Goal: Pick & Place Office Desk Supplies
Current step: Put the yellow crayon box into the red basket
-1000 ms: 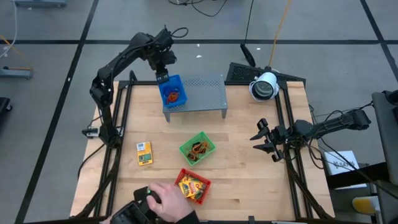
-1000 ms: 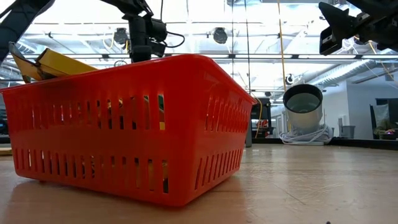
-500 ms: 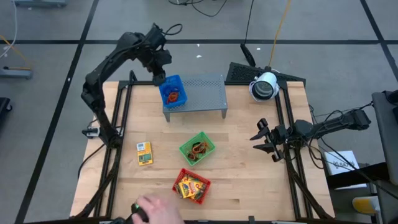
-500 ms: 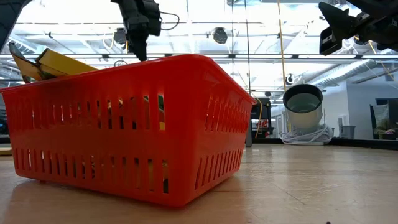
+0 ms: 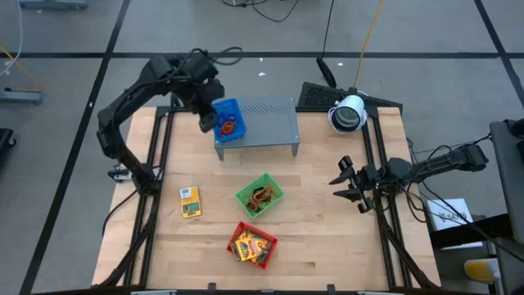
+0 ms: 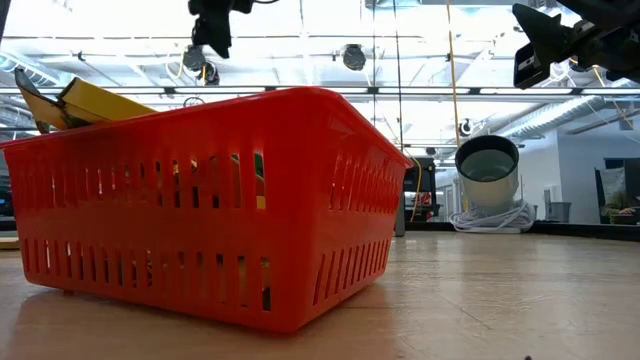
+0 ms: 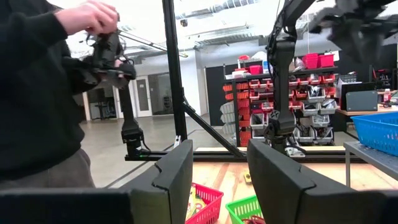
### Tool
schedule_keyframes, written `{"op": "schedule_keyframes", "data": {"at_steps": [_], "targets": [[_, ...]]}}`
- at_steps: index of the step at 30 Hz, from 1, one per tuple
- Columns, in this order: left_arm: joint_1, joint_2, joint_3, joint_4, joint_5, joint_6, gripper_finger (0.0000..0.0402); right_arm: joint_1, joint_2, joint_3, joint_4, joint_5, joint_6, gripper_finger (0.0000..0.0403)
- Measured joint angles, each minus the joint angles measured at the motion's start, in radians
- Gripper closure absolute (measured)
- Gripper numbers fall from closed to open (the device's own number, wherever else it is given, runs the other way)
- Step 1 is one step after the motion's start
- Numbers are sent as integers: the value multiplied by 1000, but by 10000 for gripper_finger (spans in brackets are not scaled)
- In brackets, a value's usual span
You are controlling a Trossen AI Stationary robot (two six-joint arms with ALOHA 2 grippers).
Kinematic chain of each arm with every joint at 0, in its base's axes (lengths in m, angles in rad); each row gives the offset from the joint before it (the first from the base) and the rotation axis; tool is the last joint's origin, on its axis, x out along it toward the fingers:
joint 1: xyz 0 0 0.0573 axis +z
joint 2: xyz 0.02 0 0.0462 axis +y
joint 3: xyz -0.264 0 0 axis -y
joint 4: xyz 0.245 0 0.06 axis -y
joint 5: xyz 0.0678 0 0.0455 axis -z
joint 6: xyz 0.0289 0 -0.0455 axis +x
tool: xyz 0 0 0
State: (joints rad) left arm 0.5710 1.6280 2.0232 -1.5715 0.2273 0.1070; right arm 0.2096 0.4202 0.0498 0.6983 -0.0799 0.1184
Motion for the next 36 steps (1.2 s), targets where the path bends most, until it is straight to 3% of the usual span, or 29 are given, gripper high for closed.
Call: {"op": "schedule_keyframes", "data": {"at_steps": [7,16,22,36], "targets": [[-140,-2,-25,1,17,-305,248,0,0,0,0,0,0,261],[-312,-87,-220,12,3,-507,247,0,0,0,0,0,0,261],[-439,-201,-370,113,-96,-548,247,0,0,0,0,0,0,261],[-754,-285,-566,192,-157,-601,247,0,0,0,0,0,0,261]]}}
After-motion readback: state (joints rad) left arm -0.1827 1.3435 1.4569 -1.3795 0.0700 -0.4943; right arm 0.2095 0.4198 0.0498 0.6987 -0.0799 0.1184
